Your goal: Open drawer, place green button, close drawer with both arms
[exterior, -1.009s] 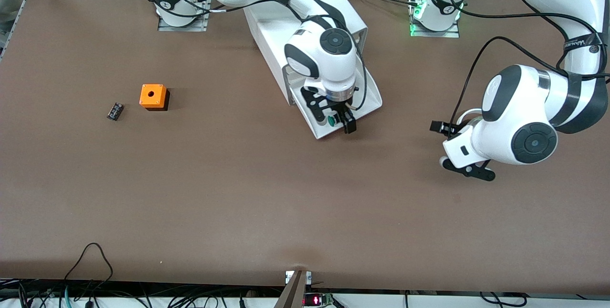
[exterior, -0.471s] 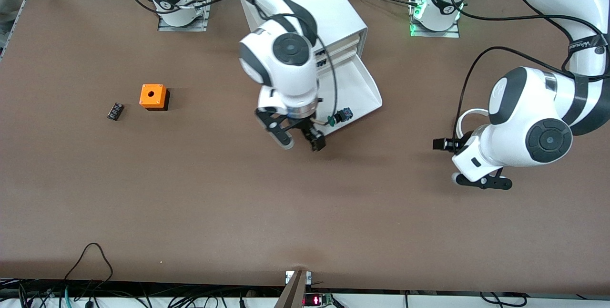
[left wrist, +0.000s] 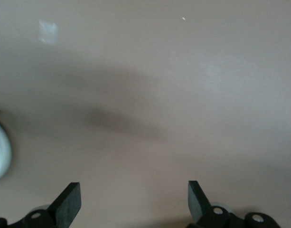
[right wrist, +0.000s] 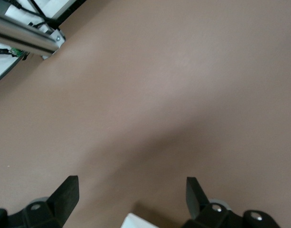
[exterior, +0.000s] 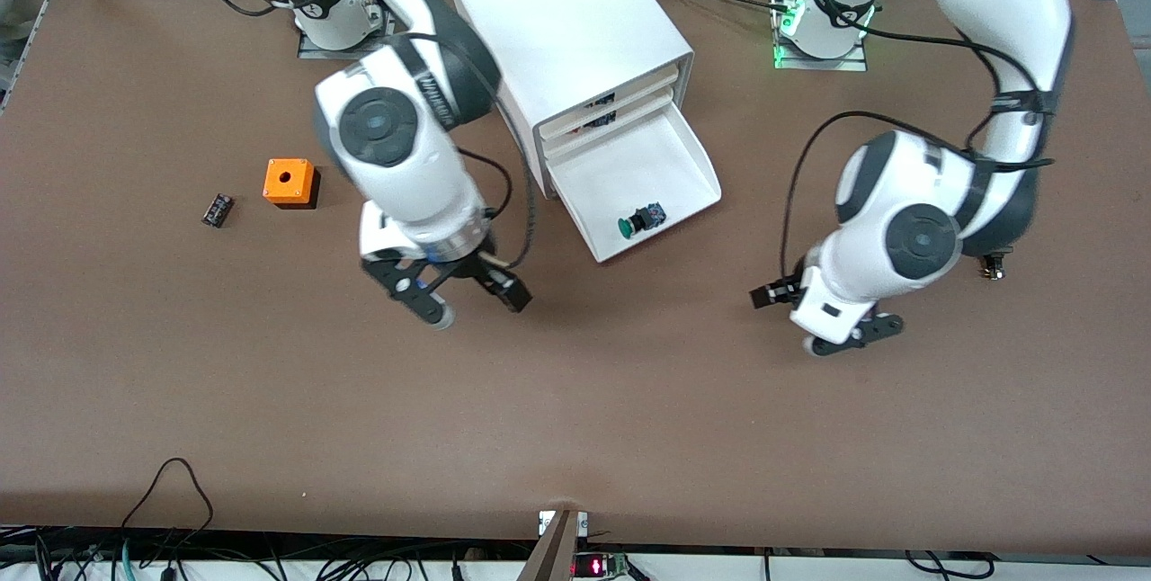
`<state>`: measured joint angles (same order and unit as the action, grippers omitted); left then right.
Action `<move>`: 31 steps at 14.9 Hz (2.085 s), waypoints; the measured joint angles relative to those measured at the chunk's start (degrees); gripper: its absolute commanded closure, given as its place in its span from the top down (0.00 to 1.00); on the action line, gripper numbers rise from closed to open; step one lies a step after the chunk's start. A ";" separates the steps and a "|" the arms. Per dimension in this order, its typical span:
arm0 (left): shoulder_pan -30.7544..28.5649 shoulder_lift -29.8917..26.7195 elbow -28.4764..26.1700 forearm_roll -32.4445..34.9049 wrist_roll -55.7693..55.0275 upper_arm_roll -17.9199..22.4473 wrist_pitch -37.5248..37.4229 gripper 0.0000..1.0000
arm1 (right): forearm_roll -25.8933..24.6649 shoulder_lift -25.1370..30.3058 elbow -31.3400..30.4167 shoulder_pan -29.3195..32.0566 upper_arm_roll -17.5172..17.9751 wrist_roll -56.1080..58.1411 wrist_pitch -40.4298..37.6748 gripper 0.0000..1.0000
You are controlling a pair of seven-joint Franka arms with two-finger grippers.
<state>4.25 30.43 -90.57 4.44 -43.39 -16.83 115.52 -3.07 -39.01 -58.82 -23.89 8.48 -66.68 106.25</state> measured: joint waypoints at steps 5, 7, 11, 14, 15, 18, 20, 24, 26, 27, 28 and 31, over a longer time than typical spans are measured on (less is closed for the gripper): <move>4.99 -0.76 -10.25 4.96 -14.34 -0.51 14.58 0.91 | 0.38 2.18 -2.26 5.69 -0.03 13.56 -1.67 1.00; 7.27 -0.65 -13.54 6.88 -18.97 -0.58 18.48 0.88 | 0.36 3.85 -4.58 6.95 -0.41 18.77 -1.67 1.00; 11.32 -0.38 -16.17 7.35 -22.62 -0.59 19.50 0.97 | 0.32 8.51 -8.90 7.32 -3.72 29.21 -2.63 1.00; 12.50 -0.36 -17.13 7.35 -22.76 -0.62 19.50 0.98 | 0.32 12.23 -11.82 7.61 -6.81 37.00 -5.10 1.00; 12.79 -0.34 -17.33 7.35 -22.76 -0.76 19.50 0.98 | 0.31 13.31 -12.42 8.10 -7.12 38.08 -5.95 1.00; 13.11 0.02 -17.90 7.36 -23.01 -2.59 19.50 0.98 | -0.12 16.29 -14.08 10.64 -7.13 42.45 -8.07 1.00; 12.95 0.13 -18.10 7.36 -23.28 -4.06 19.48 0.99 | -0.15 18.57 -15.99 13.96 -5.87 45.92 -8.44 1.00; 12.36 0.16 -19.29 4.09 -23.94 -7.30 18.75 0.99 | -0.15 24.82 -22.38 19.54 -2.90 49.86 -8.74 1.00; 12.40 0.18 -19.64 1.44 -23.94 -8.38 17.98 0.99 | -0.15 28.25 -26.18 20.48 -2.74 51.21 -8.76 1.00; 12.40 0.19 -19.80 0.87 -23.94 -8.95 17.58 0.99 | -0.15 29.93 -27.90 20.75 -2.71 51.66 -8.77 1.00; 12.39 0.19 -19.89 0.69 -23.95 -9.59 17.09 0.99 | -0.15 31.58 -29.47 20.89 -2.71 51.78 -8.78 1.00; 12.39 0.33 -20.02 -0.66 -23.97 -11.42 15.98 0.99 | -0.14 35.78 -33.77 21.22 -2.91 51.79 -8.77 1.00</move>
<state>16.64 30.76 -110.59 3.79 -67.36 -28.25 131.49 -3.21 -3.22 -92.59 -2.67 5.58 -14.89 97.48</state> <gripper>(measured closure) 0.009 0.000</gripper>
